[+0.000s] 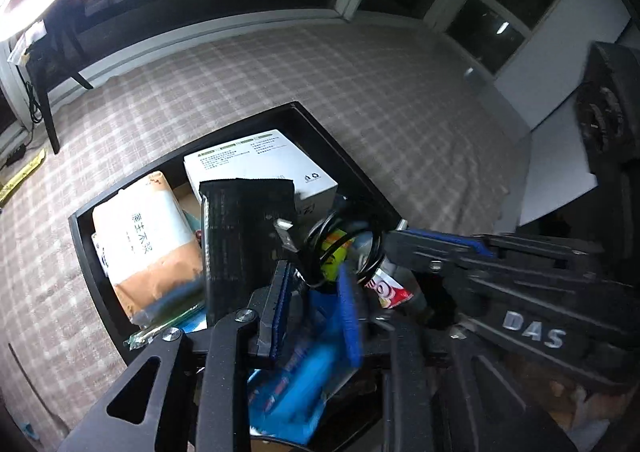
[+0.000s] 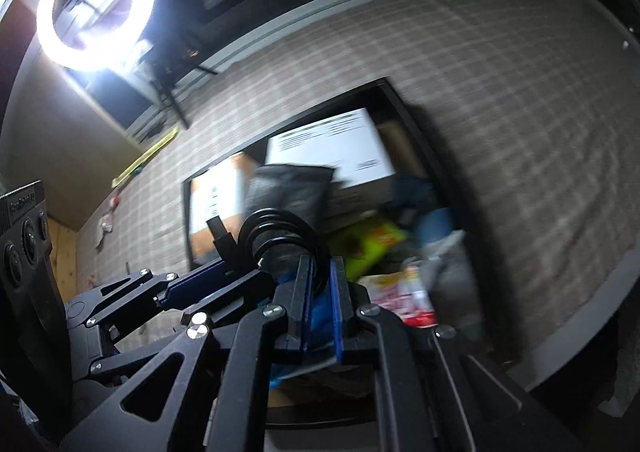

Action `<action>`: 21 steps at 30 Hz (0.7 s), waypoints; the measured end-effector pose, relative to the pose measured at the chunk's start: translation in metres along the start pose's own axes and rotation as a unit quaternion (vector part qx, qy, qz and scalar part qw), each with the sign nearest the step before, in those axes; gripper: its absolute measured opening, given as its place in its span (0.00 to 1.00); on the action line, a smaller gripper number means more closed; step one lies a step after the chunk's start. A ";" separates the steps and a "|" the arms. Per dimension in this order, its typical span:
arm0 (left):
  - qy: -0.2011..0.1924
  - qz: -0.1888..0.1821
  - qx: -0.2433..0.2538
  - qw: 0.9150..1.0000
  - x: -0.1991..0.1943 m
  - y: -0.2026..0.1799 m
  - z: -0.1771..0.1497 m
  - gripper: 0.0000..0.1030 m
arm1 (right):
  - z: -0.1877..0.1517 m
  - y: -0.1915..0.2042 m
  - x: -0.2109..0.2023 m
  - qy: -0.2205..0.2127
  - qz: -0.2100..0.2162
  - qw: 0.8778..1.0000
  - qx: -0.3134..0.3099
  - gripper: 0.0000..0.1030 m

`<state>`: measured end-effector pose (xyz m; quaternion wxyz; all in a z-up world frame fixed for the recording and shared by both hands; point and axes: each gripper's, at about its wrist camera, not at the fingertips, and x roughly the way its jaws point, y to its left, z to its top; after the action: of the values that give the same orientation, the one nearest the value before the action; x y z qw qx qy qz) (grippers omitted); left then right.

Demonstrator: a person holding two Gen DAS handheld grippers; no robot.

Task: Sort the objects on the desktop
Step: 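Carry the black cable over the black bin and release it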

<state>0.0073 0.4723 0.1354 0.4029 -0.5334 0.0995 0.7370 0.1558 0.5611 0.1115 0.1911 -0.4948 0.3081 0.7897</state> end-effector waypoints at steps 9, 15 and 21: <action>-0.008 0.014 -0.012 1.000 -0.006 0.008 -0.006 0.30 | 0.000 -0.013 -0.010 -0.015 -0.015 1.000 -0.014 0.42; -0.018 0.035 -0.046 0.998 -0.020 0.037 -0.021 0.30 | -0.010 0.011 -0.004 -0.010 0.002 0.999 -0.042 0.42; -0.026 0.074 -0.104 0.991 -0.043 0.094 -0.052 0.32 | -0.019 0.059 0.010 0.009 0.030 0.995 -0.093 0.42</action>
<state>-0.0171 0.3596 0.1247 0.2920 -0.5442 0.0515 0.7848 0.1283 0.5043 0.1138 0.1183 -0.5078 0.2497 0.8160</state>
